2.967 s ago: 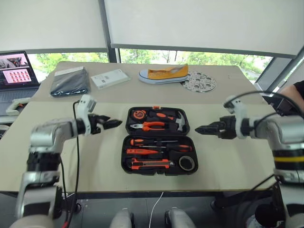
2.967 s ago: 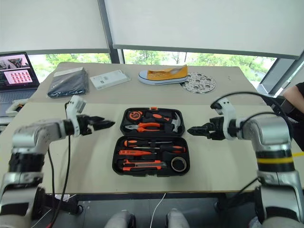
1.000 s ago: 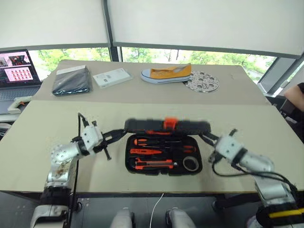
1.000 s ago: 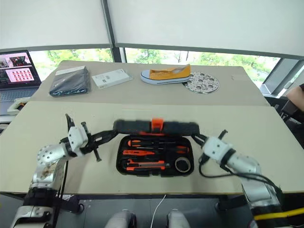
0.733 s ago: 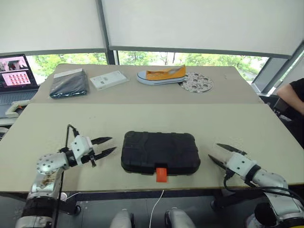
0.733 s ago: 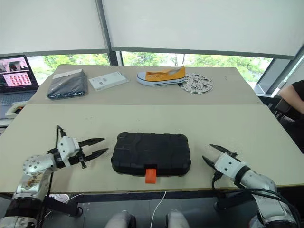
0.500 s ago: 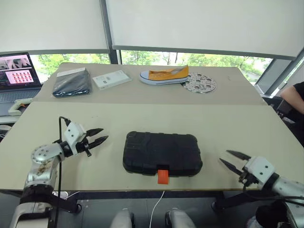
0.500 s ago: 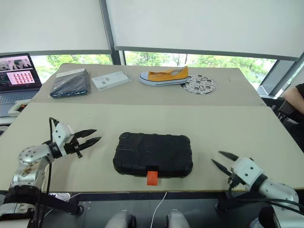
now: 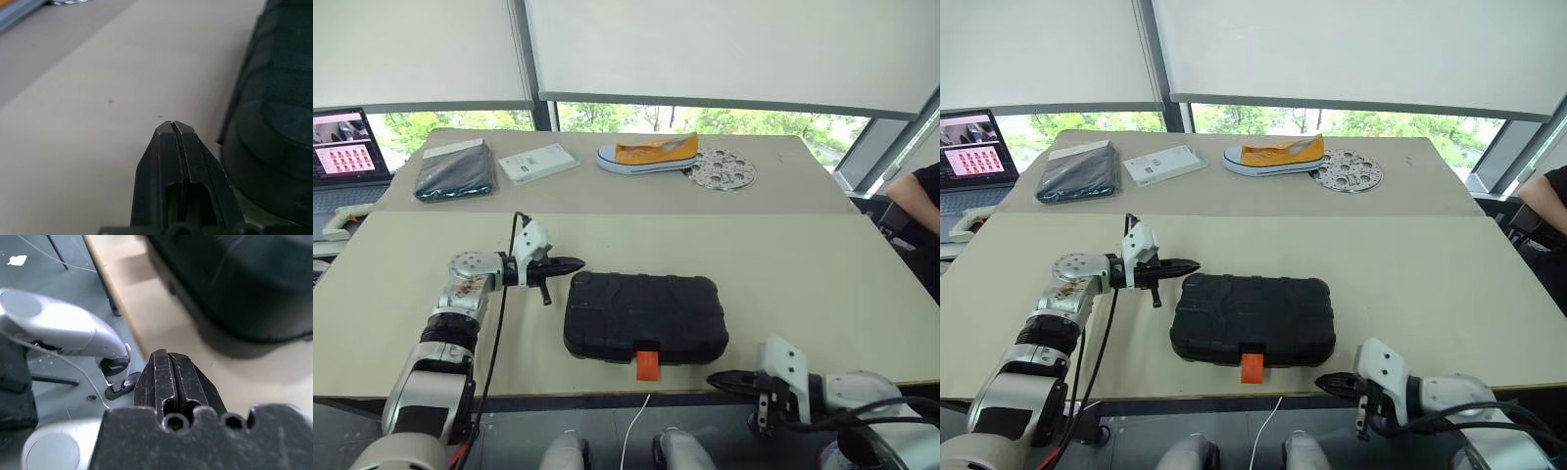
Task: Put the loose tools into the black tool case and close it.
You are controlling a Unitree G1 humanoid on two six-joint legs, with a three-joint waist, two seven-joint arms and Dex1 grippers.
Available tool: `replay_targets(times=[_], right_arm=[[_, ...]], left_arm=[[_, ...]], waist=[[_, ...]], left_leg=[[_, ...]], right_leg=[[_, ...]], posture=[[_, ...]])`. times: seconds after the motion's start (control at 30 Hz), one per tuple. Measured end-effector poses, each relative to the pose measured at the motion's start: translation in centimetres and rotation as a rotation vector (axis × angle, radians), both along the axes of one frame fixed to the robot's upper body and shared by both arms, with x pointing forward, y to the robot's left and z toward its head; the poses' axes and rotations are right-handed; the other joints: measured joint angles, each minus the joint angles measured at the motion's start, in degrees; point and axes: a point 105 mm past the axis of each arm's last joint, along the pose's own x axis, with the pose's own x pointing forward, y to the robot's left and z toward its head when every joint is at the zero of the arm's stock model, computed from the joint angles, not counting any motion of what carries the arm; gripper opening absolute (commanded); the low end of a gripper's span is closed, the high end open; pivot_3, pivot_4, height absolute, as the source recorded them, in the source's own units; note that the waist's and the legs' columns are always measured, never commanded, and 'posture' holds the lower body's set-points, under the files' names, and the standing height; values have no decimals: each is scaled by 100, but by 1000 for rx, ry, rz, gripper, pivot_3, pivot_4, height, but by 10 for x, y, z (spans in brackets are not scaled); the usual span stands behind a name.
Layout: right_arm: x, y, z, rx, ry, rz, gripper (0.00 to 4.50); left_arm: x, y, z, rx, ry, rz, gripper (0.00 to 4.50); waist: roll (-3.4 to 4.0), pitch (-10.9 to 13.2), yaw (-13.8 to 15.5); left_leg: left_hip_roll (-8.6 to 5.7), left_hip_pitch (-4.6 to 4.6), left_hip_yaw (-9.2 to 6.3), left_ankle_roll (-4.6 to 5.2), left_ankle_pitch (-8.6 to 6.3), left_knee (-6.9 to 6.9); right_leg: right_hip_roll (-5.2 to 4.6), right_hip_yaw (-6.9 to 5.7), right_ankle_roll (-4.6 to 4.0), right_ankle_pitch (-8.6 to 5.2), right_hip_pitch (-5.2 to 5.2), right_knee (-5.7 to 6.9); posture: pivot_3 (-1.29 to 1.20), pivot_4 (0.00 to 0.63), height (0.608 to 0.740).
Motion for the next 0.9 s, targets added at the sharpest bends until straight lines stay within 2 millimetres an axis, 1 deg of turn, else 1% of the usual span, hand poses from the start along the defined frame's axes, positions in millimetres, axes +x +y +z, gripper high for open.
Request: replay_targets(times=[0.1, 0.17, 0.23, 0.33, 0.4, 0.43, 0.47, 0.5, 0.53, 0.6, 0.7, 0.73, 0.77, 0.8, 0.83, 0.87, 0.9], right_arm=[[12, 10, 5, 39, -32, -21, 40], [21, 12, 8, 63, -60, -36, 40], [38, 12, 12, 105, -90, -85, 40], [70, 6, 24, 124, -182, -159, 40], [89, -1, 33, 140, -240, -216, 40], [95, -3, 35, 143, -253, -229, 40], [98, -5, 34, 138, -259, -238, 40], [99, -7, 32, 136, -257, -242, 40], [100, -9, 30, 130, -255, -247, 40], [99, -15, 28, 117, -252, -249, 40], [92, -42, 31, 66, -256, -282, 40], [88, -55, 32, 38, -255, -304, 40], [84, -63, 32, 22, -254, -319, 40], [79, -65, 31, 17, -250, -321, 40], [76, -63, 30, 19, -247, -311, 40], [72, -58, 31, 29, -248, -289, 40], [68, -53, 32, 44, -251, -276, 40]], left_arm=[[-6, 2, -7, 30, 40, -32, 12], [-8, 7, -11, 29, 55, -16, 12], [-11, 14, -12, 20, 78, 12, 12], [-19, 23, -12, 23, 90, 33, 12], [-26, 26, -16, 13, 115, 52, 12], [-31, 27, -19, -5, 130, 67, 12], [-34, 28, -21, -23, 144, 78, 12], [-37, 29, -21, -45, 157, 92, 12], [-39, 29, -19, -79, 170, 102, 12], [-43, 32, -4, -137, 198, 100, 12], [-51, 46, 29, -135, 213, 64, 12], [-53, 48, 45, -129, 209, 35, 12], [-54, 39, 59, -141, 197, -11, 12], [-51, 22, 73, -169, 167, -76, 12], [-50, 9, 82, -185, 141, -119, 12], [-49, -13, 90, -213, 119, -187, 12], [-48, -33, 92, -228, 111, -238, 12]], waist=[[0, 0, -6], [-1, 0, -17], [-7, 4, -38], [-5, 5, -49], [-4, 5, -33], [-4, 5, -20], [-4, 5, 4], [-4, 5, 20], [-4, 6, 29], [-4, 7, 39], [-3, 8, 42], [-3, 8, 57], [-2, 8, 89], [-2, 8, 130], [-1, 7, 150], [0, 7, 160], [0, 6, 150]], left_leg=[[-1, -3, 0, 0, 0, 2], [1, -1, 1, 0, 0, 3], [5, -1, 1, 0, 1, 6], [6, 5, 4, 1, 1, 5], [6, 6, 4, 0, 0, 2], [6, 4, 3, 0, 0, -1], [5, -1, 0, 0, 0, -1], [5, -5, -1, 0, 0, -2], [4, -14, -2, 0, -1, -1], [1, -35, -3, 0, 0, 2], [-2, -32, -4, 0, -1, 0], [-3, -28, -5, 0, -1, 0], [-4, -23, -6, 0, -1, 2], [-6, -14, -6, 0, -1, 5], [-9, -12, -7, 0, 0, 8], [-13, -10, -7, 1, 0, 12], [-14, -10, -5, 1, 0, 18]], right_leg=[[0, 1, 1, 1, -2, 1], [0, 2, 2, 2, -1, 1], [2, 2, -2, 8, -4, 3], [1, 4, -3, 10, -4, 6], [1, 3, -6, 9, -3, 7], [2, 3, -11, 8, -4, 6], [1, -1, -39, 21, -6, 10], [1, -2, -39, 21, -8, 9], [-1, -3, -39, 20, -13, 8], [-3, -4, -36, 22, -27, 7], [-5, -5, -34, 20, -23, 2], [-6, -8, -33, 19, -17, 0], [-7, -10, -31, 17, -9, -1], [-8, -11, -18, 10, 1, -1], [-8, -11, 4, -2, 8, -1], [-9, -6, 19, -6, 10, 0], [-8, 2, 23, -2, 10, 1]], posture=[[0, 150, 740], [0, 150, 740], [0, 150, 740], [0, 150, 740], [0, 150, 740], [0, 150, 740], [0, 150, 740], [0, 150, 740], [0, 150, 740], [0, 150, 740], [0, 150, 740], [0, 150, 740], [0, 150, 740], [0, 150, 740], [0, 150, 740], [0, 150, 740], [0, 150, 740]])
